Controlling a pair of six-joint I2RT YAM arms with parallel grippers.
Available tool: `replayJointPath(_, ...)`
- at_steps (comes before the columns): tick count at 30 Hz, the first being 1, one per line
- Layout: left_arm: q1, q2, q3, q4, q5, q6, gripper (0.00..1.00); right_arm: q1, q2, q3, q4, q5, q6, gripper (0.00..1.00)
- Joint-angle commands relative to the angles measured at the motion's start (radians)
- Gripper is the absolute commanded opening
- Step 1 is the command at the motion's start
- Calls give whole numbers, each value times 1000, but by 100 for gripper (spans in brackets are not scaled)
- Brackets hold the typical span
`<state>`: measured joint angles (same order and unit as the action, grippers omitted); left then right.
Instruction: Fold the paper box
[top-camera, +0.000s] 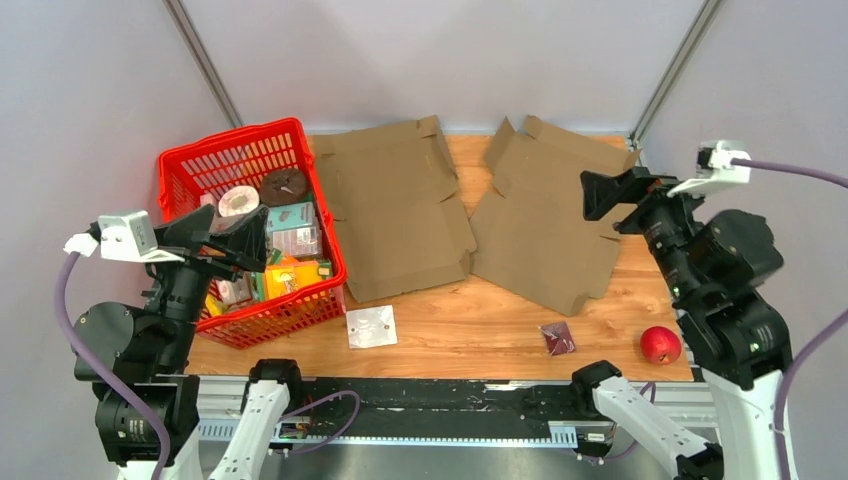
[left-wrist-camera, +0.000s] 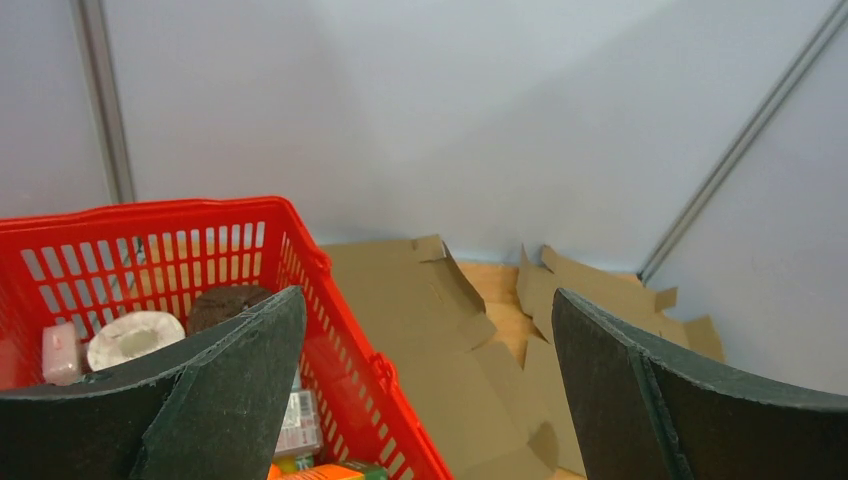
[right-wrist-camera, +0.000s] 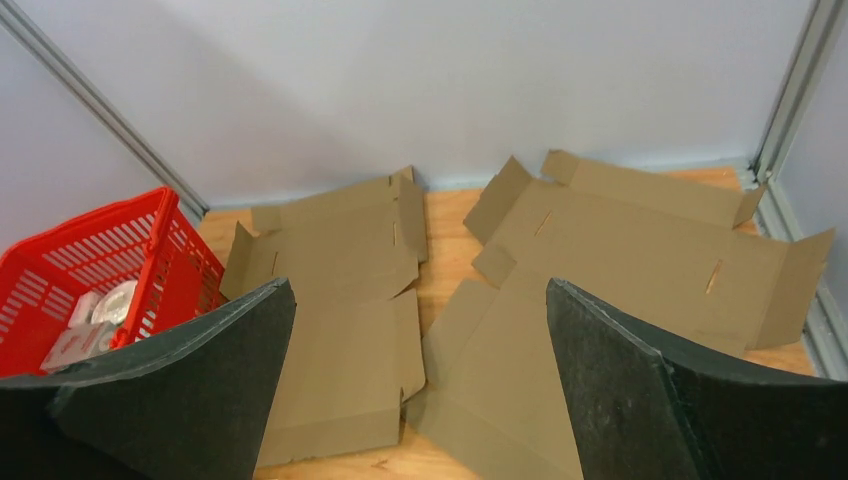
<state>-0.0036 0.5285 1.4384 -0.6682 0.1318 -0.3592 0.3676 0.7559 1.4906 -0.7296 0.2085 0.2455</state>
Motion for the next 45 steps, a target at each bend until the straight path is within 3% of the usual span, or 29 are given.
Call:
replayJointPath(1,8,11,-3,10,71,-20,100,-2,31,2,-1,-29,40,100)
replayJointPath(11,7,19,-32,-4,114,-35,100,7,109,-38,64,-107,74,100)
replayJointPath(13,7,22,-49,2,127,-52,100,8,131,-56,113,-182,87,100)
replayJointPath(17,8,39,-96,16,196,-99,100,22,239,-99,220,-303,167,100)
replayJointPath(20,7,44,-141,22,226,-130,100,31,327,-183,413,-362,239,100)
replayJointPath(25,8,71,-151,-70,245,-107,99,68,601,-141,553,-386,299,100)
replayJointPath(33,8,97,-187,-181,252,-60,95,100,1087,144,556,-210,192,100)
replayJointPath(38,7,103,-202,-196,233,-44,93,99,1495,604,356,-37,45,100)
replayJointPath(41,8,110,-248,-148,223,-64,91,100,1649,815,245,110,-31,99)
replayJointPath(45,-25,120,-295,-23,226,-107,89,102,1700,856,288,151,-94,91)
